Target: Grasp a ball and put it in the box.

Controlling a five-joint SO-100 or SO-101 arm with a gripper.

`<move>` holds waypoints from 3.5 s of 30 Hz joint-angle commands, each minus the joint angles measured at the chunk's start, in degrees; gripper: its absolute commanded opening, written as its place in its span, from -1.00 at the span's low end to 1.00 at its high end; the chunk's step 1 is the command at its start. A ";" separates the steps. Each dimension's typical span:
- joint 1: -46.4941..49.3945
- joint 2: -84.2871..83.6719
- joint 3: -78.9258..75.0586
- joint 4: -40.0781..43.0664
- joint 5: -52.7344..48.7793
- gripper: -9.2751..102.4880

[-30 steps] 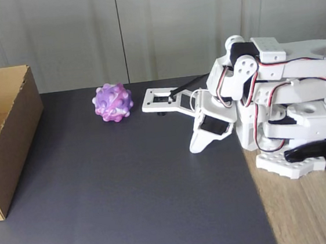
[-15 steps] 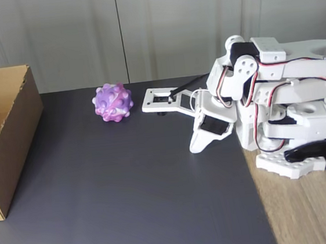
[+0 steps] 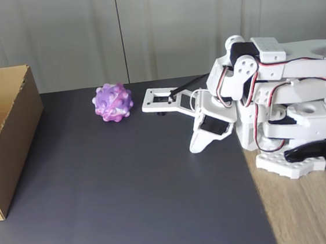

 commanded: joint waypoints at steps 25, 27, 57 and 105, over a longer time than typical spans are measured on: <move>-0.26 -0.44 0.09 0.70 0.09 -0.83; 1.41 -0.44 0.09 0.70 0.00 -0.83; 11.60 -0.62 -7.82 -1.85 7.82 -0.84; 31.03 -71.72 -63.90 -37.44 12.83 -0.36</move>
